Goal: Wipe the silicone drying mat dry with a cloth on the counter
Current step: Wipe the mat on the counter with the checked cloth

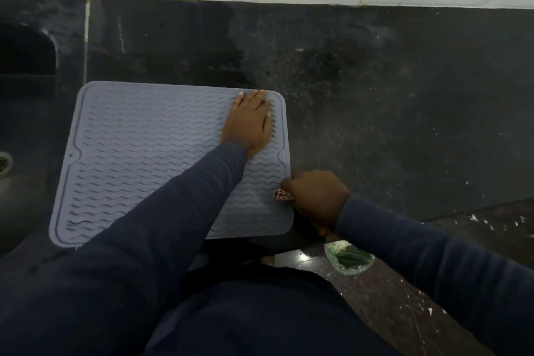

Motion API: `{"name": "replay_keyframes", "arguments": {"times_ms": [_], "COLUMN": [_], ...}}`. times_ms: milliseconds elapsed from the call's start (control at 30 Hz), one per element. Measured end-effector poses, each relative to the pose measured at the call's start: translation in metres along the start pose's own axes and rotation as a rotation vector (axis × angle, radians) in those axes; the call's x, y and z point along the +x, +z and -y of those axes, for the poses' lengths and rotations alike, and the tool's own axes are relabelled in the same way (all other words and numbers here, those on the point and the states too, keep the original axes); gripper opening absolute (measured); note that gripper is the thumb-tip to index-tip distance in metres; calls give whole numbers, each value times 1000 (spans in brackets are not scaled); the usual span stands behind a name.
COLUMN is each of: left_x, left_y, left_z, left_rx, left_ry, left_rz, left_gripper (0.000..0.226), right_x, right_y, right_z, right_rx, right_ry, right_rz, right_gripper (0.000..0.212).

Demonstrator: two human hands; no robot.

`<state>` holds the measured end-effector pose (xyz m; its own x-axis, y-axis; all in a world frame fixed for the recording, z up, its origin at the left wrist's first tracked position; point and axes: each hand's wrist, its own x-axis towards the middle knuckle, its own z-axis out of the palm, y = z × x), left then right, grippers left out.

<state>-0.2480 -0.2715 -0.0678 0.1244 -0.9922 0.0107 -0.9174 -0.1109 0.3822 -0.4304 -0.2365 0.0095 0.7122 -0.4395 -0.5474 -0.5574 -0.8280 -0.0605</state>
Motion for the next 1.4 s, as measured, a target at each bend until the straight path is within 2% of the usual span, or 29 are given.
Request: {"name": "replay_keyframes", "arguments": {"times_ms": [67, 133, 200, 267, 300, 367, 500, 633, 733, 833, 867, 933, 1033, 1100, 1200, 1300, 1400], "left_x": [-19, -49, -83, -113, -127, -143, -145, -146, -146, -147, -149, -150, -151, -155, -166, -174, -181], "left_y": [-3, -5, -5, 0, 4, 13, 19, 20, 19, 16, 16, 16, 13, 3, -15, -34, -45], "left_z": [0, -1, -3, -8, -10, -10, -11, -11, -10, -7, -6, -3, 2, 14, 56, 109, 142], "left_rx": [-34, -67, -104, -152, -168, -157, -102, -79, -130, -258, -283, -332, -386, -417, -331, -252, -235], "left_ry": [6, 2, -23, -54, -76, -111, -161, -153, -149, -189, -195, -189, -186, -179, -129, -154, -212], "left_rz": [-31, -56, -112, -151, -147, -107, -76, -90, -106, -191, -232, -264, -225, -222, -236, -233, -247], "left_gripper": [48, 47, 46, 46, 47, 50, 52, 51, 57, 58, 56, 53, 46, 41, 43, 50, 49], "right_x": [-13, -25, -21, -8, -3, 1, -11, -10, -4, -2, -5, -12, -21, -19, 5, 55, 87], "right_y": [6, 4, 1, 8, 14, 32, 55, 51, 39, 54, 61, 67, 63, 48, 18, 6, 10], "right_z": [8, 9, 9, 15, 23, 33, 4, -10, 25, 65, 65, 46, 17, 20, 79, 171, 212], "right_rx": [69, 318, 506, 519, 514, 506, 500, 507, 599, 519, 505, 543, 545, 580, 707, 644, 556], "right_ry": [-21, -23, 11, 56, 67, 85, 317, 455, 372, 225, 233, 351, 586, 673, 545, 304, 286], "right_rz": [107, 199, 42, -200, -253, -273, -314, -414, -463, -404, -401, -393, -391, -468, -537, -517, -435], "right_gripper": [30, 24, 20, 19, 20, 22, 36, 33, 30, 18, 17, 23, 31, 33, 32, 28, 23]}}
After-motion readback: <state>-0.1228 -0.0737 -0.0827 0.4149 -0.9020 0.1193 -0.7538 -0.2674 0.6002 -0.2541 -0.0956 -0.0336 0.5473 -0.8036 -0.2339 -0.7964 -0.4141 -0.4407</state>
